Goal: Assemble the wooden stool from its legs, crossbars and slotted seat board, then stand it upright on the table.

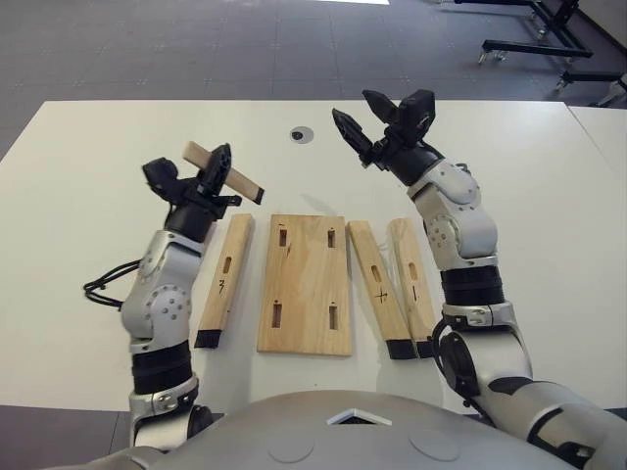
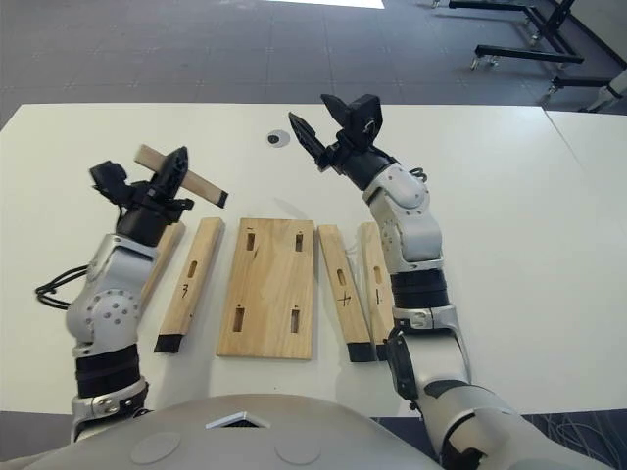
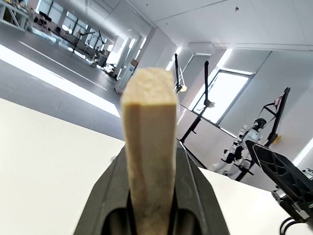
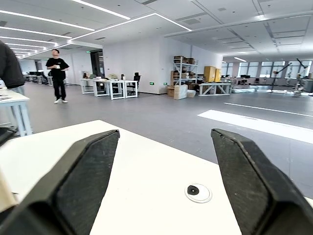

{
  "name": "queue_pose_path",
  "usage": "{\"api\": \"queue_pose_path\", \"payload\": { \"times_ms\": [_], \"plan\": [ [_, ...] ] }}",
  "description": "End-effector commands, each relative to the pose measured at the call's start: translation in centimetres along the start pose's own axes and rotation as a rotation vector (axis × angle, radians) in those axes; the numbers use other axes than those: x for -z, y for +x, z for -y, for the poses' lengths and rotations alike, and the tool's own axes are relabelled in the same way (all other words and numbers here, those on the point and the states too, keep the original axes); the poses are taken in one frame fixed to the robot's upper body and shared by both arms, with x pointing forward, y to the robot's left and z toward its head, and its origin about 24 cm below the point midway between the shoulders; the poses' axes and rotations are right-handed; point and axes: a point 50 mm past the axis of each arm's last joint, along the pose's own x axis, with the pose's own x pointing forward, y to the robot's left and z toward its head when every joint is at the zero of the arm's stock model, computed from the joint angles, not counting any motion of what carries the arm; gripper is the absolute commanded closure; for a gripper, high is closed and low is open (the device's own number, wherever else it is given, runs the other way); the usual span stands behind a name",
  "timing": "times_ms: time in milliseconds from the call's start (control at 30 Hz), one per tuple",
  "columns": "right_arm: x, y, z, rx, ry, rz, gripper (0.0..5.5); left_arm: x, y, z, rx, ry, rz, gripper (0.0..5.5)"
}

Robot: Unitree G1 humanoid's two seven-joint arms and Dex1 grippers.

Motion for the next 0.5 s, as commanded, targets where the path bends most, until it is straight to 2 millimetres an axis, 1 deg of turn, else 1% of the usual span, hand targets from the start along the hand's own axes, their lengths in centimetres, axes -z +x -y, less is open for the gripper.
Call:
{"api": "queue_pose_path", "payload": {
  "times_ms": [33,100,133,200,300,367,433,500],
  "plan": [
    [0.4,-0.9,0.1,0.068,-0.009,-0.009,2.05,-2.6,-1.5,0.3,0.012,0.190,-0.001,5.11],
    [0.5,-0.8,0.3,0.116,-0.009,-0.005,2.05,-3.2,-2.8,-0.1,-0.005,0.306,-0.019,5.11],
    [0.6,-0.5,0.4,0.174,-0.007,0.002,2.05,-3.1,-3.6,-0.6,-0.032,0.353,-0.041,5.11],
    [1.0,-0.2,0.7,0.292,-0.021,0.003,2.05,-2.5,-4.4,-1.3,-0.061,0.396,-0.077,5.11],
    [1.6,0.1,0.8,0.513,-0.058,0.007,2.05,-1.7,-5.1,-1.8,-0.089,0.431,-0.089,5.11],
    [1.8,-0.3,1.1,0.638,-0.086,0.025,2.05,-1.6,-5.2,-1.7,-0.091,0.441,-0.081,5.11],
    [2.3,-0.8,1.0,0.716,-0.112,0.015,2.05,-1.8,-5.2,-1.6,-0.089,0.450,-0.060,5.11],
    [2.6,-0.8,0.9,0.739,-0.137,-0.001,2.05,-2.1,-5.5,-1.4,-0.092,0.455,-0.049,5.11]
  ]
}}
